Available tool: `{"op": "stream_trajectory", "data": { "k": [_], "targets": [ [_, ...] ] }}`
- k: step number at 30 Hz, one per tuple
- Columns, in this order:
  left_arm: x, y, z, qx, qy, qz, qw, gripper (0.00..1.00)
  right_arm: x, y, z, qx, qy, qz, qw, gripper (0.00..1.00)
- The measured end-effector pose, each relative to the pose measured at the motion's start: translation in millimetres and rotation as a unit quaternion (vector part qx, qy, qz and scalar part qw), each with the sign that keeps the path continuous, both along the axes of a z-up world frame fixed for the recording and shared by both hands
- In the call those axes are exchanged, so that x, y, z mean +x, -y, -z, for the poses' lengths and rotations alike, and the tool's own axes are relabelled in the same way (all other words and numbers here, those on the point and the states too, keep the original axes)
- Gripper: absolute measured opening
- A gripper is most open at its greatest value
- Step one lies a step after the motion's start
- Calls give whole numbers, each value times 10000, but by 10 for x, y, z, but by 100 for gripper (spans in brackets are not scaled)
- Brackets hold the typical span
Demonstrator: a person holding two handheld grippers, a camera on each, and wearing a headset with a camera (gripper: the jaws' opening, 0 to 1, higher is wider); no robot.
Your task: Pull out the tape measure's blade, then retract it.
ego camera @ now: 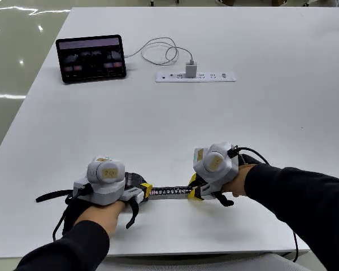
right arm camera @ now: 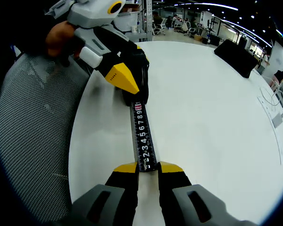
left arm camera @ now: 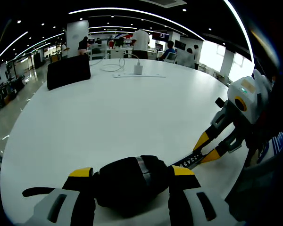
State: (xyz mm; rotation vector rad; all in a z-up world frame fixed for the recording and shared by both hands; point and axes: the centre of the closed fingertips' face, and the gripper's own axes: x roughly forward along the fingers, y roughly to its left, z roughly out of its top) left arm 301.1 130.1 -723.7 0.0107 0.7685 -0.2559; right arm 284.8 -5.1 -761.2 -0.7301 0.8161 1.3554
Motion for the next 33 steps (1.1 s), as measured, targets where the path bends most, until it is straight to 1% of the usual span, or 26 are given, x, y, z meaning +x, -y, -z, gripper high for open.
{"op": "stream_trajectory", "data": {
  "k": [24,33],
  "targets": [
    [1,0,5,-2,-9,13,10000,59,-1,-131,4,46,-25,17,10000,11],
    [7,-1,4,6,-5,24,10000,59,-5,-208,-13,117,-40,14,9999,11]
  ]
}}
